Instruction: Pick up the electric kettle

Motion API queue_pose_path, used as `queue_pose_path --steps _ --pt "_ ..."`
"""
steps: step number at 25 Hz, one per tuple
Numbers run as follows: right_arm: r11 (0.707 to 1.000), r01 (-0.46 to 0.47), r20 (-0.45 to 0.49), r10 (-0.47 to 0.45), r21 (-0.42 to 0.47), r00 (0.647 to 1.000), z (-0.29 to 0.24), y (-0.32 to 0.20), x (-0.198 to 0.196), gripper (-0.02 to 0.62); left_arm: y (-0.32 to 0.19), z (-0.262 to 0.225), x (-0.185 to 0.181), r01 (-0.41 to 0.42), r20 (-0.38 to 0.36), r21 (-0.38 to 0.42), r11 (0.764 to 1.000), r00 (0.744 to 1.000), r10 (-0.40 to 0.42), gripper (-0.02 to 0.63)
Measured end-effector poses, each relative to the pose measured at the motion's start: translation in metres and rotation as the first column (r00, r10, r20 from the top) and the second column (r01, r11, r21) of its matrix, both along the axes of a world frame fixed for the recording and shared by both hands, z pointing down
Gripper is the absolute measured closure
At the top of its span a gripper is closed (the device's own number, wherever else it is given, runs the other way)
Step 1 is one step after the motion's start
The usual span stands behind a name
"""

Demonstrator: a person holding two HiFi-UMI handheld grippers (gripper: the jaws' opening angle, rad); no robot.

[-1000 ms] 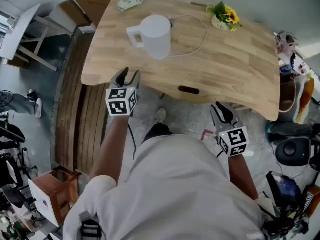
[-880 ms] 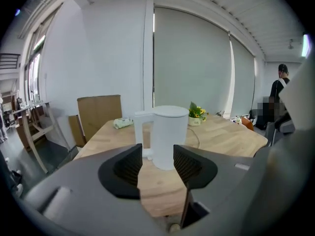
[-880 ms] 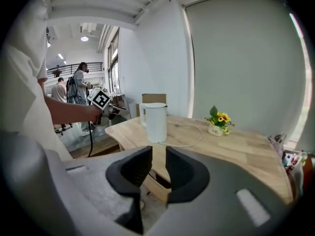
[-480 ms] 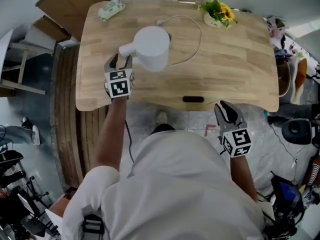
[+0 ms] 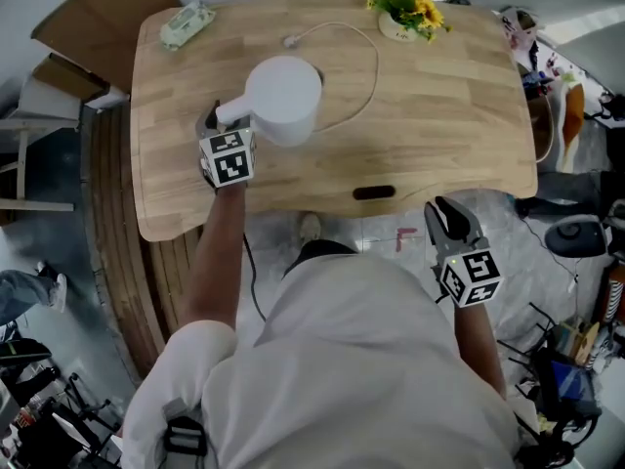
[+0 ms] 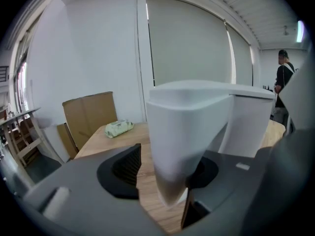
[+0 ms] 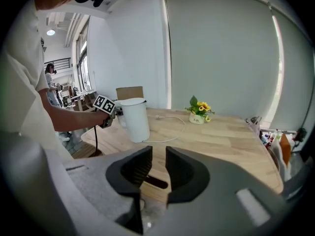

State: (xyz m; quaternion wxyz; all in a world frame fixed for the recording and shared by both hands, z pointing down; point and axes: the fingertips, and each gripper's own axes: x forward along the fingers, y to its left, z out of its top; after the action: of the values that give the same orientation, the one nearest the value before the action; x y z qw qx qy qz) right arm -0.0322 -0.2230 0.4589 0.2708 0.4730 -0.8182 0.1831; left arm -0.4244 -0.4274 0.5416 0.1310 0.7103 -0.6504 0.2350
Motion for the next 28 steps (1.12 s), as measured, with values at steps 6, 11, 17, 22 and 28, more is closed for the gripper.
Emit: queue_pose_path --steps 6,11,17,22,28 --pt "0.999 -0.039 -0.021 0.038 -0.003 0.999 -0.007 0.006 0.010 0.522 -0.010 0.007 0.003 0.004 -0.026 0.024 1.000 1.000 -0.003 0.469" --pt "0.998 -0.067 -0.033 0.066 -0.011 0.997 -0.009 0.011 0.021 0.522 -0.014 0.009 0.005 0.057 -0.063 0.053 0.997 0.997 -0.053 0.551" --pt "0.996 -0.083 -0.039 0.082 -0.025 0.996 -0.006 0.018 0.027 0.522 -0.014 0.006 -0.002 0.143 -0.112 0.073 0.987 0.985 -0.134 0.555" --pt "0.995 -0.092 -0.039 0.091 -0.035 0.995 -0.004 0.023 0.033 0.522 -0.016 0.002 -0.011 0.257 -0.194 0.071 0.964 0.951 -0.239 0.553" --pt "0.994 -0.106 -0.036 0.105 -0.040 0.994 -0.003 0.028 0.041 0.522 -0.018 -0.002 -0.016 0.320 -0.211 0.078 0.944 0.931 -0.298 0.551"
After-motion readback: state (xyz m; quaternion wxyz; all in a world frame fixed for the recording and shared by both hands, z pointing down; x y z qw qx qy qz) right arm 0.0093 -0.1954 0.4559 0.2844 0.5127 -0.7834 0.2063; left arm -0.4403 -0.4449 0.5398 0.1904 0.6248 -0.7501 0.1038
